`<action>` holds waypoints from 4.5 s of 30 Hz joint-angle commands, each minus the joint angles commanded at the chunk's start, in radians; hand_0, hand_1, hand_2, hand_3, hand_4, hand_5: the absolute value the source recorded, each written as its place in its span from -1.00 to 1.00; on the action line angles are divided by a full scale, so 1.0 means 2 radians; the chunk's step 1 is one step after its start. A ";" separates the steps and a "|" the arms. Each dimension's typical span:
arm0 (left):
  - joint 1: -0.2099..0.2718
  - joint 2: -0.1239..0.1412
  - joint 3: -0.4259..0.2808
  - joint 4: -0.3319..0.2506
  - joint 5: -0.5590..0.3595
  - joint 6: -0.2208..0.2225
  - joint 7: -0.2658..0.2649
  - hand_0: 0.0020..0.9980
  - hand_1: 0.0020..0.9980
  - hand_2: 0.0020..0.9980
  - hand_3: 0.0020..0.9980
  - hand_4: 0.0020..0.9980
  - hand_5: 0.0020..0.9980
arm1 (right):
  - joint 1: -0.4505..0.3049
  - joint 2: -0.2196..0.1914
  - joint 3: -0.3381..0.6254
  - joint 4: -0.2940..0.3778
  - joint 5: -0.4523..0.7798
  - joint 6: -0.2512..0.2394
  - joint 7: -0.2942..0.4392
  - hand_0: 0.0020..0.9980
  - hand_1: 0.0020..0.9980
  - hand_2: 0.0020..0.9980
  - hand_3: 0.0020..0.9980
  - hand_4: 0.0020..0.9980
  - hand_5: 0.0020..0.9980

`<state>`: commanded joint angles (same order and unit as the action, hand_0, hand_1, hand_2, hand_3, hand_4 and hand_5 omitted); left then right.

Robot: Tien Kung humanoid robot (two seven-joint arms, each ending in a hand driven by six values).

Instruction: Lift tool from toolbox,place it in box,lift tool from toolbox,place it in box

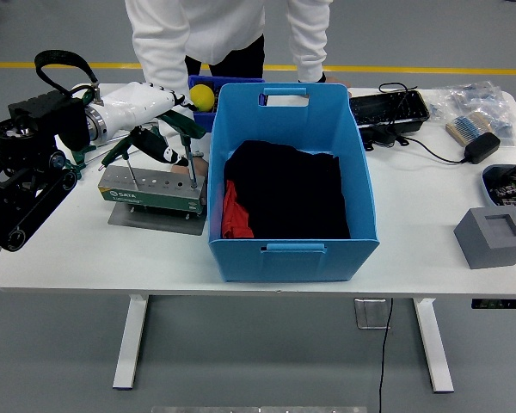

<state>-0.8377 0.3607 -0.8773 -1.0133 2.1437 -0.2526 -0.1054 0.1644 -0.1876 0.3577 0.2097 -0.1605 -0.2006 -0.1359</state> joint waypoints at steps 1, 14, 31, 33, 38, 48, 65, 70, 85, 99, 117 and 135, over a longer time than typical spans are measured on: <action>-0.004 -0.002 0.005 0.007 -0.001 0.003 -0.002 0.63 0.41 0.35 0.49 1.00 -0.01 | 0.001 0.000 0.000 0.000 0.000 0.000 0.000 0.30 0.25 0.40 0.12 0.54 0.35; -0.030 -0.017 0.039 0.052 -0.002 0.021 -0.012 0.15 -0.15 -0.23 0.05 1.00 0.00 | 0.003 -0.002 0.006 0.000 -0.011 0.001 -0.003 0.31 0.25 0.40 0.12 0.54 0.35; -0.038 -0.023 0.061 0.077 -0.019 0.031 -0.008 -0.41 -0.59 -0.56 -0.44 1.00 0.01 | 0.001 -0.002 0.014 0.001 -0.029 0.001 -0.008 0.30 0.25 0.40 0.12 0.54 0.35; -0.038 -0.024 0.062 0.078 -0.020 0.033 -0.008 -0.41 -0.59 -0.56 -0.44 1.00 0.01 | 0.001 -0.002 0.015 0.001 -0.030 0.001 -0.008 0.30 0.25 0.40 0.12 0.54 0.35; -0.040 -0.025 0.066 0.081 -0.024 0.038 -0.007 -0.53 -0.71 -0.65 -0.56 1.00 0.03 | 0.002 -0.002 0.014 0.001 -0.030 0.001 -0.008 0.30 0.25 0.40 0.12 0.54 0.35; -0.046 -0.027 0.066 0.089 -0.039 0.043 -0.006 -0.68 -0.86 -0.78 -0.74 1.00 0.04 | 0.005 -0.003 0.004 0.001 -0.016 0.001 -0.004 0.30 0.25 0.40 0.12 0.54 0.35; -0.044 -0.027 0.072 0.098 -0.061 0.092 -0.015 -0.87 -1.00 -0.94 -0.90 1.00 0.12 | 0.005 -0.003 0.006 0.000 -0.017 0.001 -0.004 0.30 0.25 0.39 0.12 0.54 0.34; -0.044 -0.026 0.070 0.095 -0.067 0.110 -0.021 -0.87 -1.00 -0.94 -0.90 1.00 0.12 | 0.005 -0.003 0.006 0.000 -0.016 0.001 -0.004 0.30 0.25 0.39 0.12 0.54 0.34; -0.044 -0.015 0.061 0.074 -0.109 0.108 -0.021 -0.90 -1.00 -1.00 -0.97 0.67 0.33 | 0.002 -0.002 0.012 0.000 -0.022 0.001 -0.006 0.30 0.25 0.40 0.12 0.54 0.34; -0.044 -0.010 0.058 0.061 -0.123 0.100 -0.028 -0.90 -1.00 -1.00 -0.98 0.43 0.19 | 0.000 -0.002 0.017 0.000 -0.026 0.001 -0.007 0.30 0.25 0.40 0.12 0.54 0.34; -0.083 0.021 0.090 0.021 -0.126 0.060 -0.029 -0.90 -1.00 -1.00 -0.97 0.43 0.20 | -0.006 0.000 0.026 0.000 -0.037 0.001 -0.011 0.30 0.25 0.40 0.12 0.54 0.34; -0.112 0.041 0.089 -0.013 -0.128 0.044 -0.030 -0.90 -1.00 -1.00 -0.97 0.37 0.15 | -0.011 0.000 0.029 -0.001 -0.038 0.001 -0.011 0.30 0.25 0.40 0.12 0.54 0.34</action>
<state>-1.0621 0.4431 -0.6992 -1.0400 1.8887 -0.1652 -0.1649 0.1429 -0.1874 0.4150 0.2079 -0.2358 -0.1995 -0.1586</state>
